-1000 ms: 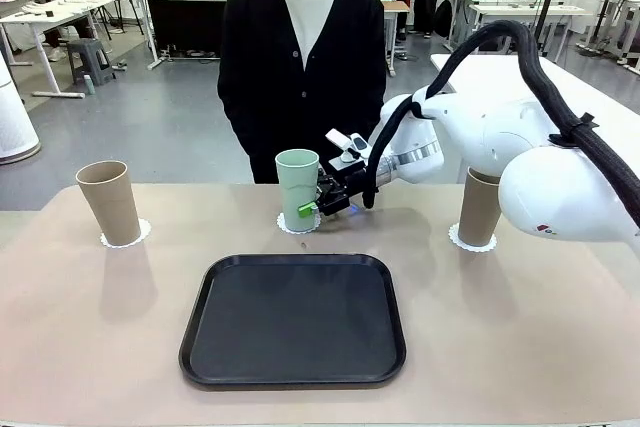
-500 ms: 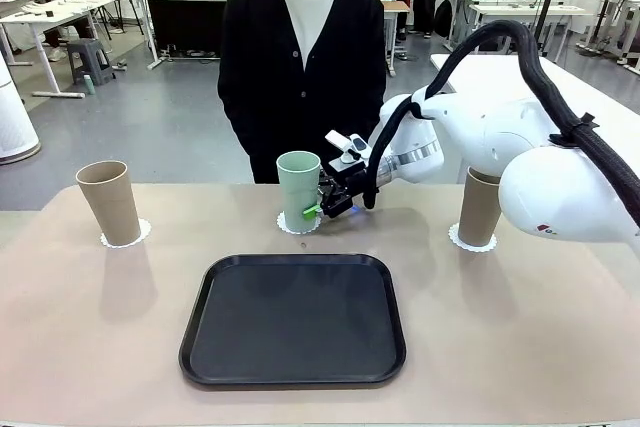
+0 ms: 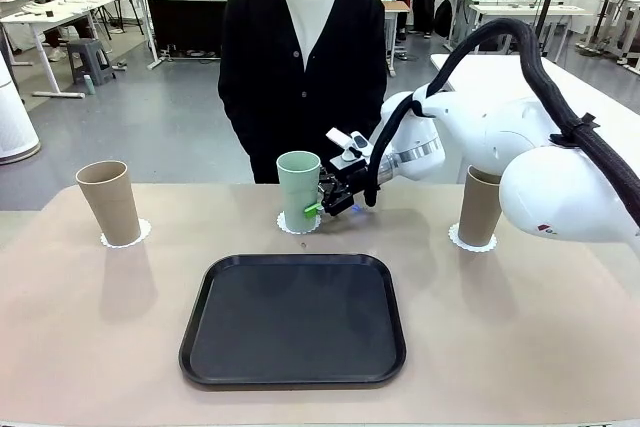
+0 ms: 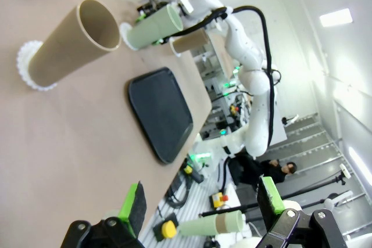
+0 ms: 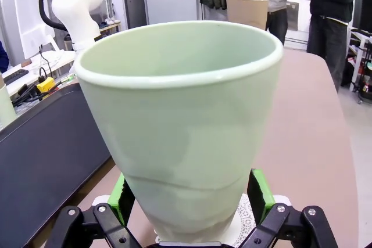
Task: Place coasters on the table and set cups on them.
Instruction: Take one Reusable plastic cup from the Flat Tray and place it on a coaster set by the human.
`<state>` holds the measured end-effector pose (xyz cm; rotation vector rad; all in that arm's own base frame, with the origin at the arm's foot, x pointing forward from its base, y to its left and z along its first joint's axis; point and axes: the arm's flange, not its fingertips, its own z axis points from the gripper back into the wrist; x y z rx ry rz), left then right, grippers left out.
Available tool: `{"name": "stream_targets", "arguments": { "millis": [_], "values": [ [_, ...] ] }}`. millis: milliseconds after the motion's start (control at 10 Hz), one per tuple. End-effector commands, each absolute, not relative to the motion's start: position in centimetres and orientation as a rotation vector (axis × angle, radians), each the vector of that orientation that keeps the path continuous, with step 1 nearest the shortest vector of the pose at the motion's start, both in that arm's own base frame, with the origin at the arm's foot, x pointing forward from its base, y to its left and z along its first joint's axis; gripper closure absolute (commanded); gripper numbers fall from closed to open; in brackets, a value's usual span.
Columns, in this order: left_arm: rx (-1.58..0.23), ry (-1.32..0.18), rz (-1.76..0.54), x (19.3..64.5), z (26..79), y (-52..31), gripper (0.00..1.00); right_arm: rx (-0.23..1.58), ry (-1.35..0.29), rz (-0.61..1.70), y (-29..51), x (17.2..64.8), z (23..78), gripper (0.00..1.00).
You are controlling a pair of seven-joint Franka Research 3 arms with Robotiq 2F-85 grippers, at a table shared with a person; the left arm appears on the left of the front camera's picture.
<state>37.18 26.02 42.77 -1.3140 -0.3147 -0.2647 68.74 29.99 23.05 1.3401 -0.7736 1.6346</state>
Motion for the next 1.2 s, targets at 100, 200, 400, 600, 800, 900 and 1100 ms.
{"name": "stream_targets", "arguments": {
  "millis": [100,200,400,600,800,900,1100],
  "values": [
    [-1.311,-0.317,-0.265,37.1,42.9,26.1,0.0,1.325,-0.738,1.642,29.6,69.6,23.4,0.0],
    [-1.311,-0.317,-0.265,37.1,42.9,26.1,0.0,1.321,-0.734,1.643,29.5,69.6,23.5,0.0],
    [-1.311,-0.317,-0.265,37.1,42.9,26.1,0.0,1.3,-0.728,1.64,29.0,69.5,23.7,0.0],
    [-1.311,-0.317,-0.265,37.1,42.9,26.1,0.0,1.264,-0.719,1.65,28.3,69.4,24.4,0.0],
    [-1.311,-0.317,-0.265,37.1,42.9,26.1,0.0,1.187,-0.709,1.673,27.3,69.0,26.3,0.0],
    [-1.311,-0.317,-0.265,37.1,42.9,26.1,0.0,1.12,-0.688,1.688,26.8,68.6,27.7,0.0],
    [-1.311,-0.317,-0.265,37.1,42.9,26.1,0.0,0.91,-0.625,1.701,25.5,67.7,31.5,0.0]
  ]
}}
